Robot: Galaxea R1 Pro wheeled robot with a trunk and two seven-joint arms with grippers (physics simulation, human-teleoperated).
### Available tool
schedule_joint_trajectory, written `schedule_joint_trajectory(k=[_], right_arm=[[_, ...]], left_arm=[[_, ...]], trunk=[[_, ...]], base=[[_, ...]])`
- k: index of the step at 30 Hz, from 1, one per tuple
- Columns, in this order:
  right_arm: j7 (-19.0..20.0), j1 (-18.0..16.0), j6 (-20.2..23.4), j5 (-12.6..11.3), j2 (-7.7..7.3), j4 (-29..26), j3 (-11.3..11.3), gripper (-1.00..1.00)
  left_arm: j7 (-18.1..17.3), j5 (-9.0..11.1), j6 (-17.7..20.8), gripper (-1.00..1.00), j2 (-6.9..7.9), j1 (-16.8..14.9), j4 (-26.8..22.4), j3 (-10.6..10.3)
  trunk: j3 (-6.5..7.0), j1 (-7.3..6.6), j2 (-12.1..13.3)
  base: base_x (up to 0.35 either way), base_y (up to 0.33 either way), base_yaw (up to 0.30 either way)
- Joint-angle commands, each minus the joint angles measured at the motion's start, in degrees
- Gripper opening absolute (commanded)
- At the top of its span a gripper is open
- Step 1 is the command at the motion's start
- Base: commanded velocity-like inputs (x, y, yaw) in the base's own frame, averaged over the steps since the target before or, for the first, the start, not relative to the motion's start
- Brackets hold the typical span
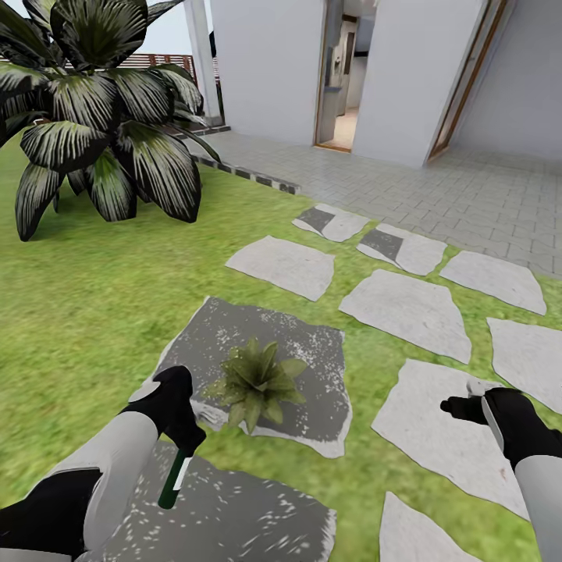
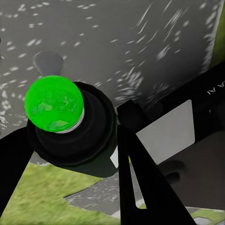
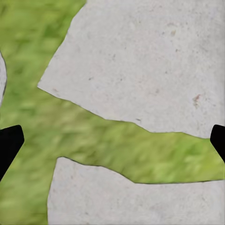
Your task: Pick up the pesticide atomizer in the garden and spray insectifuge to fully cover both potted plants in the garden.
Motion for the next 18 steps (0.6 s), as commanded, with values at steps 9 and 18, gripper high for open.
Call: schedule_joint_trajectory(k=[9, 18], right_arm=[[0.5, 0.0, 0.2, 0.6, -0.13, 0.0, -0.2, 1.00], [0.5, 0.0, 0.2, 0.6, -0.24, 0.0, -0.2, 1.00]], left_arm=[[-0.3, -0.7, 0.4, -1.00, 0.13, 0.0, 0.0, 0.6], [-0.3, -0.6, 0.4, -1.00, 0.13, 0.0, -0.1, 0.8]], trunk=[[-0.04, -0.01, 0.0], [-0.04, -0.01, 0.0]], base=[[0.000, 0.000, 0.048], [0.000, 0.000, 0.241]])
